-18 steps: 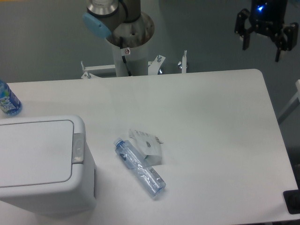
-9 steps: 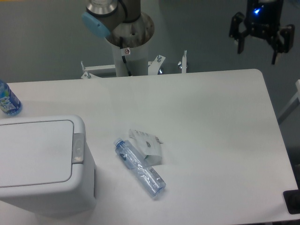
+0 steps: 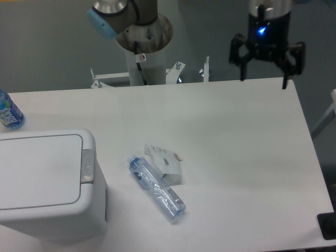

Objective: Open the trash can
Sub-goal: 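Move the open gripper toward the white trash can lid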

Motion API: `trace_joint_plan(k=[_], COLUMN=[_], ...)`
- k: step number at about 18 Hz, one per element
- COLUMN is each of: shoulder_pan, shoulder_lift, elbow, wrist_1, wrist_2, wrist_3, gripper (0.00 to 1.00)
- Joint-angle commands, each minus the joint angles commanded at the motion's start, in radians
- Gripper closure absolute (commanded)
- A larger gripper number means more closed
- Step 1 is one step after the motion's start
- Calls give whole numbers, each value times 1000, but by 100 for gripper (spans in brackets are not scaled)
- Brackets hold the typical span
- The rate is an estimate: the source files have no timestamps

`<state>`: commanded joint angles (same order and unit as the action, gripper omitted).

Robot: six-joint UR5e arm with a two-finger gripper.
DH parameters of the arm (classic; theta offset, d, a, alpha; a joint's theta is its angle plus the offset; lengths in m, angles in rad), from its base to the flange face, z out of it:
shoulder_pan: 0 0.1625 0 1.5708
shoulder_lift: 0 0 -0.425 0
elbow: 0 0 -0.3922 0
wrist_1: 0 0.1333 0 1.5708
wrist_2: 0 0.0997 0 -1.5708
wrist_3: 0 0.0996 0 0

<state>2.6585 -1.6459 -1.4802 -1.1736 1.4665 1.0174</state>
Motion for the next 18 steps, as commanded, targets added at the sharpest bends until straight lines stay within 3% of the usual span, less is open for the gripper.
trace_joint_plan(k=[6,13,18], shoulder_pan=[-57,-124,-227], shoulder_lift=[-15,-51,-115], elbow=[-3,9,44], wrist_1=[52,57,127], wrist_2=[-2,0,-2], wrist_3=[-276,-544,-706], gripper=[0,0,0])
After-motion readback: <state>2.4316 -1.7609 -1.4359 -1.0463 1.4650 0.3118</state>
